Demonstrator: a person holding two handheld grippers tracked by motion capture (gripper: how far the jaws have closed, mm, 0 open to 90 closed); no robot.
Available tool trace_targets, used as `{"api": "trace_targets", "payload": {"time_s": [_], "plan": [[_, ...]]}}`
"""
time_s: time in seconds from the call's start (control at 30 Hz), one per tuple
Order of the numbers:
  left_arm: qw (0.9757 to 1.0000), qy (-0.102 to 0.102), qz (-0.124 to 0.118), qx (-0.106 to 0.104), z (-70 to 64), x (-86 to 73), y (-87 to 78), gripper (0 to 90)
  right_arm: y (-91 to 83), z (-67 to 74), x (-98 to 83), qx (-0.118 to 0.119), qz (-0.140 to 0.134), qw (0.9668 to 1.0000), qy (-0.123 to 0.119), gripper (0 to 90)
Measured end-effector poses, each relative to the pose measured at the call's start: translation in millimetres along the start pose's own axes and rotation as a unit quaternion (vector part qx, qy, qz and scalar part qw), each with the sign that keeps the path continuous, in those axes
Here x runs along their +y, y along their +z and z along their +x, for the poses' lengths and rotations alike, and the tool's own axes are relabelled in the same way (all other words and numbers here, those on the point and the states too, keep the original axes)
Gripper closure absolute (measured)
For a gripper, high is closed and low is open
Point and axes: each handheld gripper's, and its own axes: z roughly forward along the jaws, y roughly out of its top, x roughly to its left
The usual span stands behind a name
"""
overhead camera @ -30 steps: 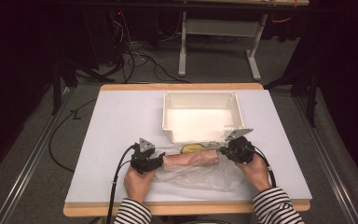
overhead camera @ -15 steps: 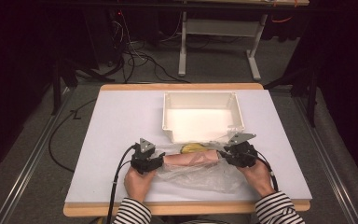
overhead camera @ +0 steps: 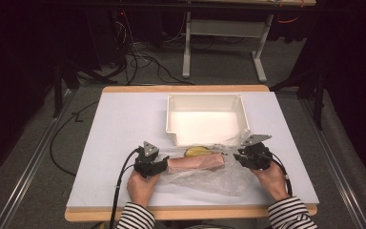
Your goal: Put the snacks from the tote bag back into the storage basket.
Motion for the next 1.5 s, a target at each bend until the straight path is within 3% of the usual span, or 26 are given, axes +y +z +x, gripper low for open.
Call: {"api": "trace_targets", "payload": {"time_s": [0.13,0.43,0.57,0.63,0.73,0.87,0.93,0.97,1.0,1.07,1.3,1.33,1.43,1.5], "plan": [[1.0000,0.003,0.000,0.003,-1.0,0.0,0.5,50.6,4.6,-5.8,-16.7,0.010,0.009,0.9995,0.028,68.5],[0.9999,0.008,0.002,0.007,-2.3,0.1,0.7,50.7,3.0,-1.9,-45.6,0.022,-0.022,0.9973,0.067,60.2],[0.9999,0.009,0.001,0.008,-2.5,0.0,0.5,50.3,3.1,7.8,-52.8,0.000,-0.040,0.9972,0.064,58.4],[1.0000,0.006,0.001,0.005,-1.7,0.1,0.6,50.2,2.5,10.2,-54.0,-0.007,-0.044,0.9969,0.065,57.3],[1.0000,0.006,0.001,0.002,-1.4,0.3,0.7,49.5,-2.4,9.5,-49.3,0.012,-0.043,0.9964,0.072,52.1],[0.9999,0.011,0.003,0.005,-2.4,0.3,0.8,48.8,-24.1,14.0,-36.8,0.026,-0.089,0.9930,0.074,52.2],[0.9999,0.011,0.003,0.005,-2.5,0.3,0.7,48.8,-29.3,16.6,-32.2,0.025,-0.095,0.9932,0.062,53.7],[0.9999,0.012,0.003,0.005,-2.6,0.3,0.7,48.8,-33.3,19.9,-27.1,0.024,-0.097,0.9939,0.047,55.5],[0.9999,0.012,0.003,0.005,-2.7,0.3,0.6,48.8,-35.8,27.8,-14.2,0.020,-0.084,0.9962,0.005,58.0],[0.9999,0.013,0.003,0.006,-2.8,0.2,0.6,48.8,-34.2,31.6,-6.3,0.017,-0.081,0.9965,-0.010,60.0],[0.9999,0.014,0.003,0.007,-3.2,0.3,0.7,48.8,-30.8,35.8,21.2,0.022,-0.101,0.9941,-0.034,62.4],[0.9999,0.014,0.003,0.007,-3.4,0.3,0.8,48.8,-28.2,34.0,31.4,0.006,-0.100,0.9937,-0.052,61.2],[0.9999,0.015,0.003,0.008,-3.6,0.3,0.9,48.8,-21.2,27.4,38.5,-0.004,-0.100,0.9936,-0.052,60.1],[0.9998,0.016,0.004,0.009,-4.0,0.3,1.0,48.8,-12.6,19.1,38.8,-0.011,-0.090,0.9951,-0.039,59.9]]}}
